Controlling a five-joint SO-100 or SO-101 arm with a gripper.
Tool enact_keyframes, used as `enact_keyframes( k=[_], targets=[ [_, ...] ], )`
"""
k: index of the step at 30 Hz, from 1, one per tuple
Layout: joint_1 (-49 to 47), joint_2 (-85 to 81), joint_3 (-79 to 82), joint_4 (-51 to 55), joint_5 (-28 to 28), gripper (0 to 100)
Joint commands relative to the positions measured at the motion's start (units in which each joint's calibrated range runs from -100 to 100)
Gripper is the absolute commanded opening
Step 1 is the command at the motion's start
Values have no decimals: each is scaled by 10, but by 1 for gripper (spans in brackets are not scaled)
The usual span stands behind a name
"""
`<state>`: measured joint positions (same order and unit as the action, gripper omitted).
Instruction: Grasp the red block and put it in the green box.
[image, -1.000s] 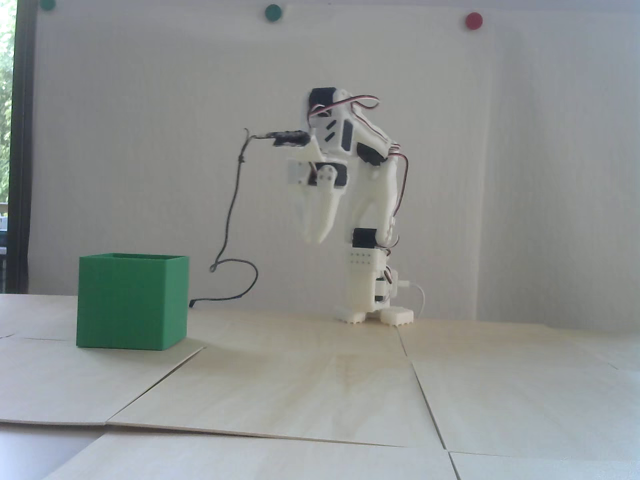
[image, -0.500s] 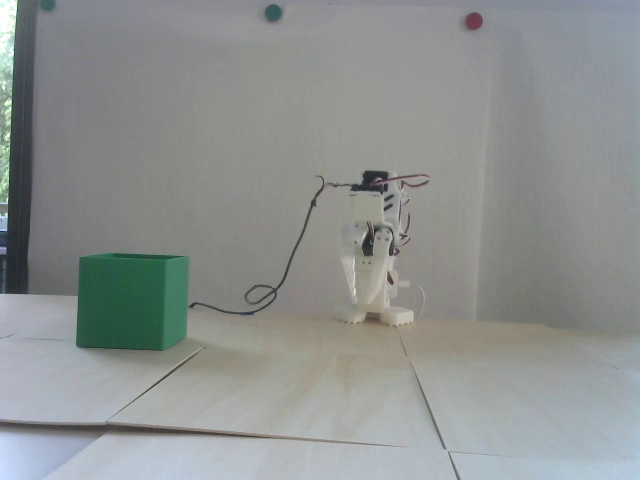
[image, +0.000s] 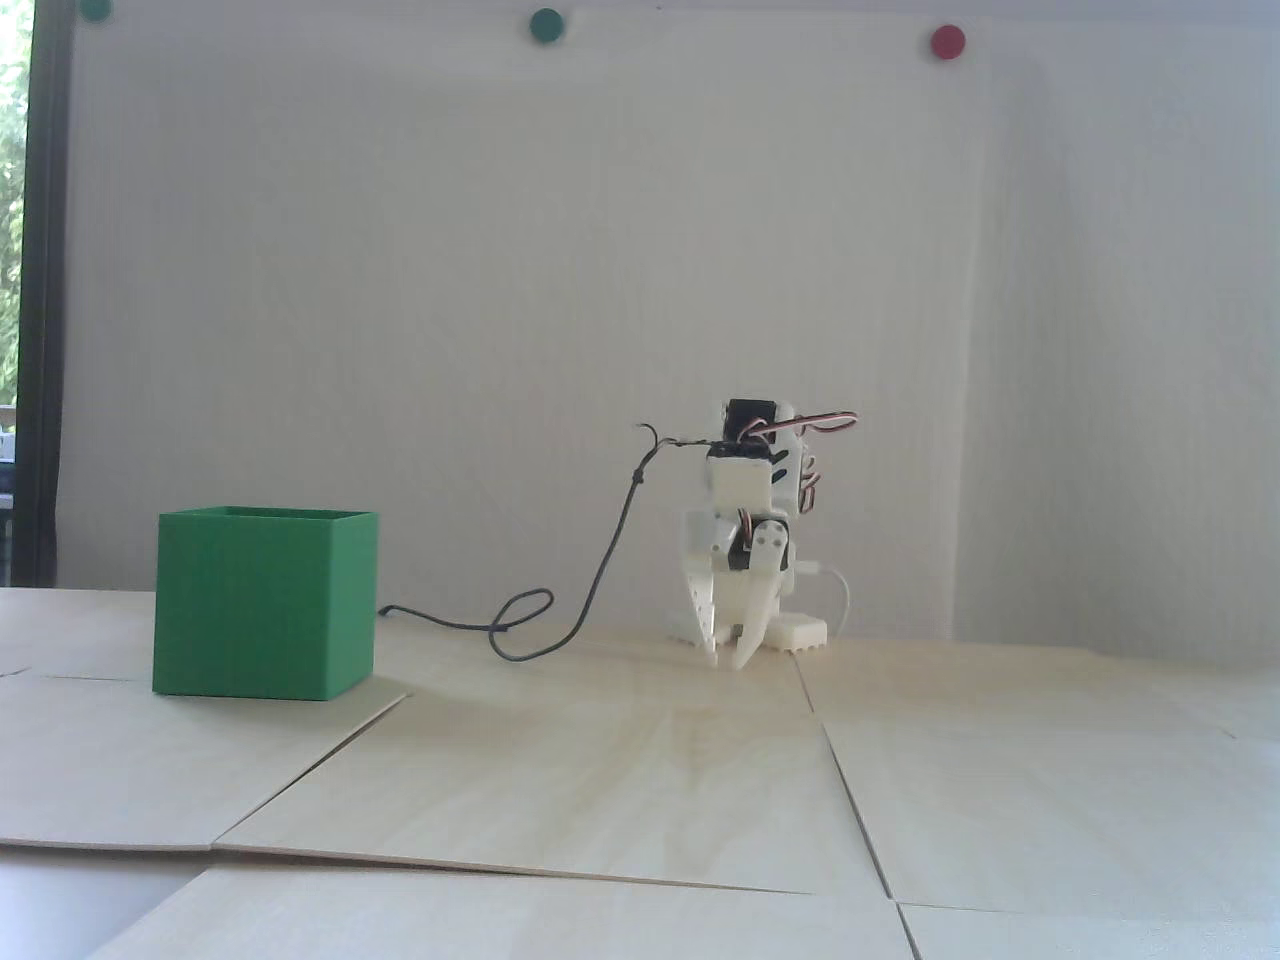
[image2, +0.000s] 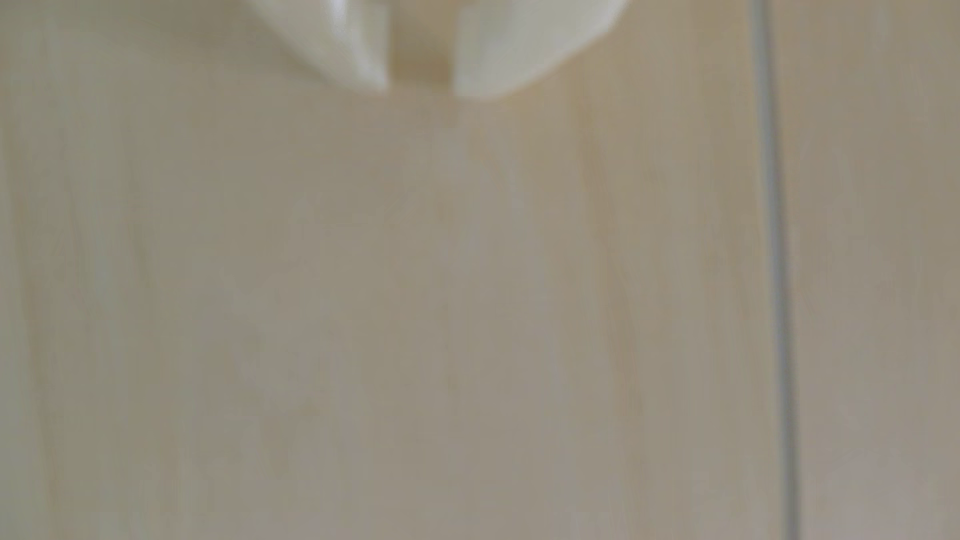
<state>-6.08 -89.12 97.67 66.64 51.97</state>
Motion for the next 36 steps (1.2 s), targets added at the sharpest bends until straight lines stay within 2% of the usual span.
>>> enact_keyframes(
  k=[1, 36],
  targets=[
    [2, -2, 10, 93, 0, 3],
    [1, -2, 10, 95, 0, 3]
  ],
)
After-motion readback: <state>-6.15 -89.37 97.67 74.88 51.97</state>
